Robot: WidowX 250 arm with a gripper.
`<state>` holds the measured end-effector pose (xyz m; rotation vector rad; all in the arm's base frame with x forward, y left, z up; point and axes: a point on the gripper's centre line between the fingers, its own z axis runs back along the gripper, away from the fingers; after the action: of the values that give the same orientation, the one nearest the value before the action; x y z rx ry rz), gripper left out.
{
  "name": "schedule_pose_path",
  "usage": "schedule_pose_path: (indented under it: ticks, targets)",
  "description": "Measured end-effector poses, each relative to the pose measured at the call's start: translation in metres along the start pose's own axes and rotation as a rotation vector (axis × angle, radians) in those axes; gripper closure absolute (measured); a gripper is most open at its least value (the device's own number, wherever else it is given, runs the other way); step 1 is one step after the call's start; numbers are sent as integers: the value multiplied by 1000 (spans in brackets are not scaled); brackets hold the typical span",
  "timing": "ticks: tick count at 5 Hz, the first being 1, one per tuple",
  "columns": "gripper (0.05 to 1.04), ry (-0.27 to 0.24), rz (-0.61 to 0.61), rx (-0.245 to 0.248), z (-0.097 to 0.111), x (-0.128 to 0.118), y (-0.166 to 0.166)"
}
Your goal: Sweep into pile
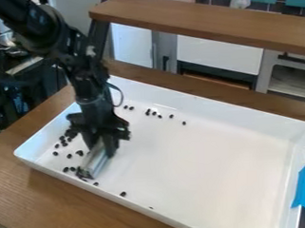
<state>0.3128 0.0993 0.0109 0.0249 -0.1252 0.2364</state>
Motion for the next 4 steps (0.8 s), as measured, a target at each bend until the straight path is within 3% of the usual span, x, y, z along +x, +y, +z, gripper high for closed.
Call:
schedule_pose_path:
  ticks: [2,3,4]
  targets:
    - [702,-95,-15,101,-3,18,54]
    - [702,-90,-31,97,-2,18,54]
    - [702,-6,-21,-9,5,7,38]
